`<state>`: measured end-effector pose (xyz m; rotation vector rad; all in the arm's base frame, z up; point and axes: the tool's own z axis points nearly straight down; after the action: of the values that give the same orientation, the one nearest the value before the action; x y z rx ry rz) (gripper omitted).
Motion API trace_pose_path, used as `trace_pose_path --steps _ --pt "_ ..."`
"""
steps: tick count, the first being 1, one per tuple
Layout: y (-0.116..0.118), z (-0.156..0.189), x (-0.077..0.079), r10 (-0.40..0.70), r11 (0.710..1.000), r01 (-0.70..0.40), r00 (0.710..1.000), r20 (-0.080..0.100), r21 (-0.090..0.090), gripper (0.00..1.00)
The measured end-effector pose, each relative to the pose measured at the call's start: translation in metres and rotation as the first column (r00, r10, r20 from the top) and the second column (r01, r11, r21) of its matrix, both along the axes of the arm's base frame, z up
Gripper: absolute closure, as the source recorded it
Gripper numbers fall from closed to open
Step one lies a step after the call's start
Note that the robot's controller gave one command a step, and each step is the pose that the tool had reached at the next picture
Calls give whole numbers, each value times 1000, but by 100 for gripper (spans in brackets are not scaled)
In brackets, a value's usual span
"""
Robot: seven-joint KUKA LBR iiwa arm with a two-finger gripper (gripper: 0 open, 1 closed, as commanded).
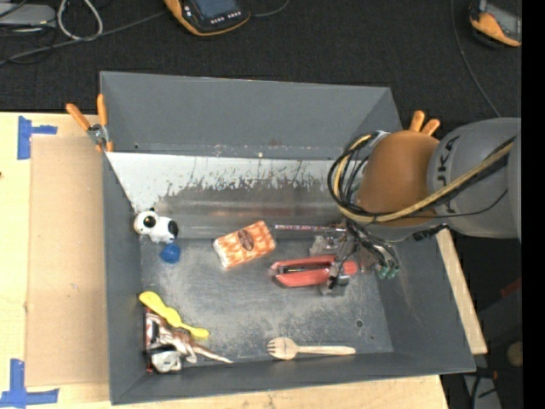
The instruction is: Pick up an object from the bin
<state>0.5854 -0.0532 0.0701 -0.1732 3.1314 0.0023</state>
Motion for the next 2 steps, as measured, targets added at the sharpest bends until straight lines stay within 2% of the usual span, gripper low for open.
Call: trace_pose_path --steps 1,2 --pt "1 25 -3 1 1000 -1 1000 -8 1 100" --pt "1 42 -3 2 1000 -2 1000 -8 1 100"
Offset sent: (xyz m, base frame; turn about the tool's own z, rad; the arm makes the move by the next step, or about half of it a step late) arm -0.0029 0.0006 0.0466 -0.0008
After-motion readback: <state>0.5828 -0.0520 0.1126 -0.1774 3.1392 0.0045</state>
